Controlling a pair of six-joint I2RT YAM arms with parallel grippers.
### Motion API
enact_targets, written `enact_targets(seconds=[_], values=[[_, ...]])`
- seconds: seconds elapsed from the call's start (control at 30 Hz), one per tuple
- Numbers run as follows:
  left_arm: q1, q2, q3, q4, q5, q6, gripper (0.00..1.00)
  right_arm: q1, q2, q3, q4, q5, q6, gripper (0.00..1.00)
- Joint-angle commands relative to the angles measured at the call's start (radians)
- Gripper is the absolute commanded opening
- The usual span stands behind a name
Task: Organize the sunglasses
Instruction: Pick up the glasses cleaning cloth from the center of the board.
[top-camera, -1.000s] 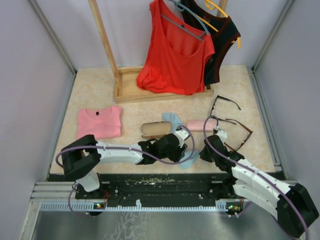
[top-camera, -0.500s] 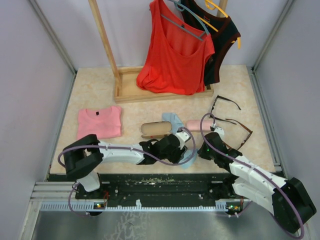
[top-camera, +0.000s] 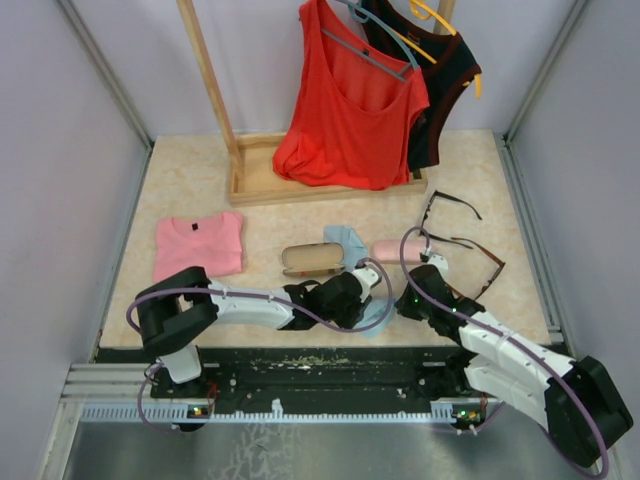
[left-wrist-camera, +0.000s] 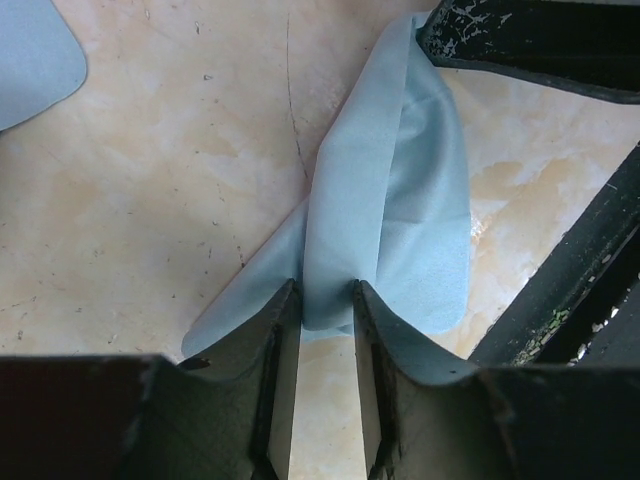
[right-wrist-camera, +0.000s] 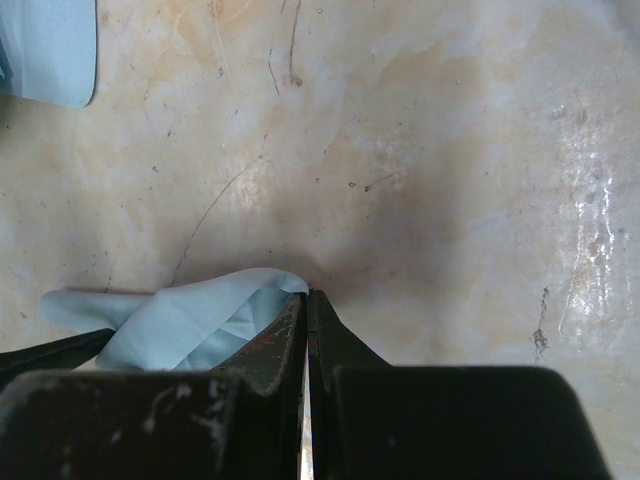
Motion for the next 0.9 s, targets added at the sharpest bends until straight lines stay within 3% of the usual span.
enact_targets(seconds=[0.0, 0.2, 0.3, 0.57, 0.87], values=[[0.001, -0.009, -0.008, 0.014, 0.015, -0.014, 0.30, -0.008, -0.027, 0.047, -0.002, 0.003, -0.021, 0.00], [0.001, -0.048, -0.017, 0.012, 0.018, -0.026, 0.07, -0.007, -0.048, 0.062, -0.014, -0.004, -0.050, 0.00], [0.001, -0.084, -0.018, -0.001, 0.013, -0.032, 0.00, -0.008, -0.058, 0.081, -0.015, -0.024, -0.098, 0.00], [0.002, -0.235, -0.012, -0.104, -0.034, -0.047, 0.00, 0.027, -0.113, 0.196, -0.082, -0.087, -0.174, 0.00], [-0.003, -0.457, -0.037, -0.301, -0.053, -0.108, 0.00, 0.354, -0.094, 0.416, -0.328, 0.092, -0.105, 0.00]])
